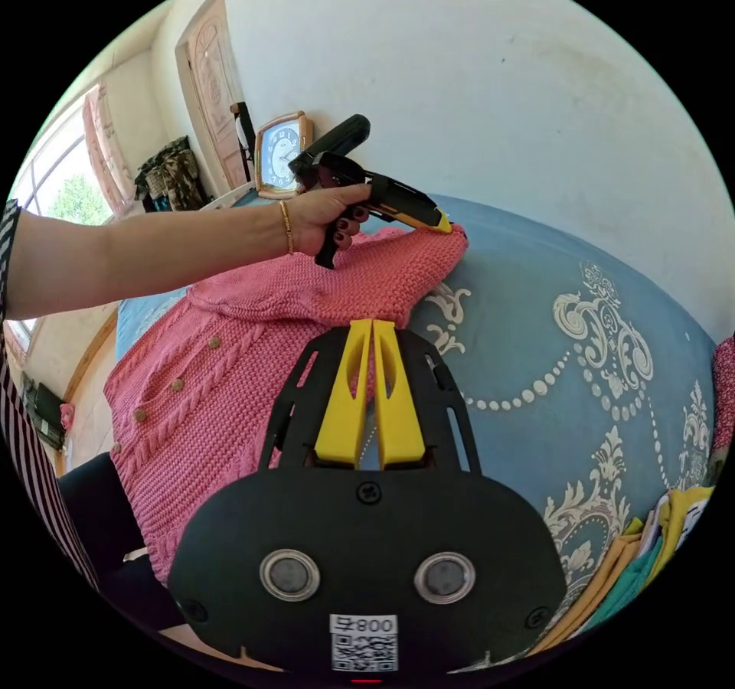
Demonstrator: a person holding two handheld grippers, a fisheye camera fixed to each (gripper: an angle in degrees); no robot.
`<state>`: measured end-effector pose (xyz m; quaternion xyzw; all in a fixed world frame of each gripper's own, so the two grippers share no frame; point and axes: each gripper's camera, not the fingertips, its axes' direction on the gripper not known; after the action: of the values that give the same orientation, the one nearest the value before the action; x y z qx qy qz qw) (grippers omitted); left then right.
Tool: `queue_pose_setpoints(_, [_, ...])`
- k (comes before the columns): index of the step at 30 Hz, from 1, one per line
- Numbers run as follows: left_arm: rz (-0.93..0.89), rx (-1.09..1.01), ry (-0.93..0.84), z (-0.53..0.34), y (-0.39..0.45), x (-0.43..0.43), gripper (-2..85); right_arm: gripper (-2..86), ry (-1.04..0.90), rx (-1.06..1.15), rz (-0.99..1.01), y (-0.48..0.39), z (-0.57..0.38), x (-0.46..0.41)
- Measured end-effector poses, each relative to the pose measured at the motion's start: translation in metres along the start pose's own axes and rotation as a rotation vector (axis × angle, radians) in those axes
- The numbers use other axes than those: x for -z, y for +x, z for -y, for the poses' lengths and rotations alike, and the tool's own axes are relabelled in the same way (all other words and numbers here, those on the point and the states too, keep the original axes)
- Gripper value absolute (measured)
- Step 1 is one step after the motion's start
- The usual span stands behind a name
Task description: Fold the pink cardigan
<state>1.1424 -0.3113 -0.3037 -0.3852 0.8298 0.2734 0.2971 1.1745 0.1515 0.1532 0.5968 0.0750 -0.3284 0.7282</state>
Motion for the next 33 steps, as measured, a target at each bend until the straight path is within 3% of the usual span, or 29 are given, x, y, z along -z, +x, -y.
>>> queue_pose_setpoints(4, [0.007,0.024,-0.054,0.002,-0.007,-0.023,2.7,0.9,-0.073,-0.034,-0.016,0.005,-0.009,-0.014])
queue_pose_setpoints(7, [0.046,0.011,-0.097,0.003,-0.006,-0.035,2.7,2.6,-0.023,-0.064,-0.05,0.007,-0.015,-0.008])
queue_pose_setpoints(10, [0.044,0.0,-0.085,0.0,-0.005,-0.035,2.6,6.2,-0.007,-0.053,-0.139,0.01,-0.015,-0.01])
queue_pose_setpoints(13, [0.017,0.016,-0.072,-0.004,-0.009,-0.031,2.5,9.1,-0.038,0.001,-0.1,0.012,-0.011,-0.027])
queue_pose_setpoints(17, [0.005,0.027,-0.059,-0.013,-0.012,-0.027,2.5,5.1,-0.128,0.025,-0.012,0.009,-0.002,-0.053])
queue_pose_setpoints(24, [0.056,0.004,-0.022,-0.026,-0.013,-0.013,2.6,0.6,-0.136,0.072,-0.134,-0.022,-0.001,-0.048])
queue_pose_setpoints(29, [0.107,0.016,-0.095,-0.046,-0.02,-0.024,3.5,0.1,-0.322,0.05,-0.165,-0.034,-0.006,-0.086])
queue_pose_setpoints(33, [0.09,-0.018,-0.085,-0.062,-0.02,-0.007,4.5,0.1,-0.217,-0.008,-0.163,-0.042,0.001,-0.077])
